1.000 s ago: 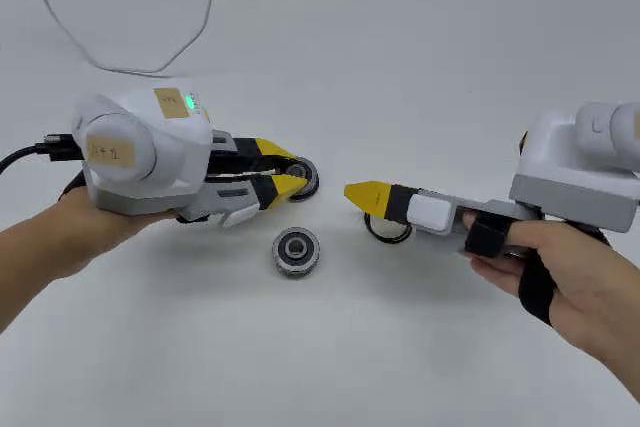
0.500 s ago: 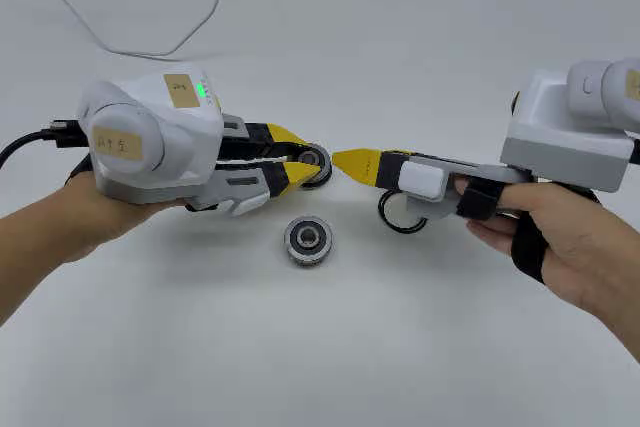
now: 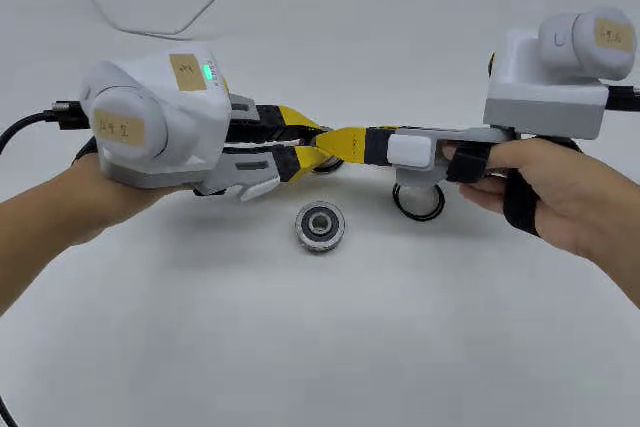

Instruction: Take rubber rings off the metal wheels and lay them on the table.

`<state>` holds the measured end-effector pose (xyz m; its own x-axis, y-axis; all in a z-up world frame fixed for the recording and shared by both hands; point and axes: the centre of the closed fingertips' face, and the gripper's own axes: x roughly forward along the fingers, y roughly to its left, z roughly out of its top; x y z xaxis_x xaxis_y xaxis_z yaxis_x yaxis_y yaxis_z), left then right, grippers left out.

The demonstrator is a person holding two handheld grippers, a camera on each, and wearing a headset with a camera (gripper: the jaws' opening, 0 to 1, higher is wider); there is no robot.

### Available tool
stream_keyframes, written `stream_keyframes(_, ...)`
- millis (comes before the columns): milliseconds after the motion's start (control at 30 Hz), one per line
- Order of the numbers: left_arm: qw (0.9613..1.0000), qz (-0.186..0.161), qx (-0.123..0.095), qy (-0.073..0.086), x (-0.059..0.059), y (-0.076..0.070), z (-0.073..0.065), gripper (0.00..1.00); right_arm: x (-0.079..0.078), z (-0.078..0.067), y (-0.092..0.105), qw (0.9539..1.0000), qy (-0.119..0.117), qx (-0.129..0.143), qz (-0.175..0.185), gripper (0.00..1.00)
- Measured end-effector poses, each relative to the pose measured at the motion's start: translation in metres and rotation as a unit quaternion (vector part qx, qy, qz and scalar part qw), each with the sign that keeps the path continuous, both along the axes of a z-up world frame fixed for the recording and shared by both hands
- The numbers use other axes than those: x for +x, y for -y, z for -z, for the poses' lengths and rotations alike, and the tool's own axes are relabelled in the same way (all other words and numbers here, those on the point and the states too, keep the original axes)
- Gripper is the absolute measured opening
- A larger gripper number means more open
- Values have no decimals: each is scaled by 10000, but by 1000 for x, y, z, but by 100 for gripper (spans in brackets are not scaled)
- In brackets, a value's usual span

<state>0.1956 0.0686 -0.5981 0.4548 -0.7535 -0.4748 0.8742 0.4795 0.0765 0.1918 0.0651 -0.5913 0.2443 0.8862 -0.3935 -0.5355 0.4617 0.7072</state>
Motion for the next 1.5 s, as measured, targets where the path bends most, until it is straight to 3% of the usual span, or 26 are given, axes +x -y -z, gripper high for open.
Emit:
stream_keyframes(300, 10000, 87, -44, -19, -1, 0, 0, 13, 1, 5, -7, 9995, -309, 31, -87, 40)
stream_keyframes(1000, 9998, 178, -57, -3, -2, 0, -1, 13, -6, 6, -5, 9984, -506, 37, -243, 32)
stream_keyframes(1367, 9998, 201, -34, -8, -2, 0, -1, 12, -14, 7, -3, 9962, -803, 77, -329, 30)
stream_keyframes(1500, 9998, 200, -25, -11, -2, 1, -1, 12, -15, 8, -1, 9970, -703, 0, -328, 27)
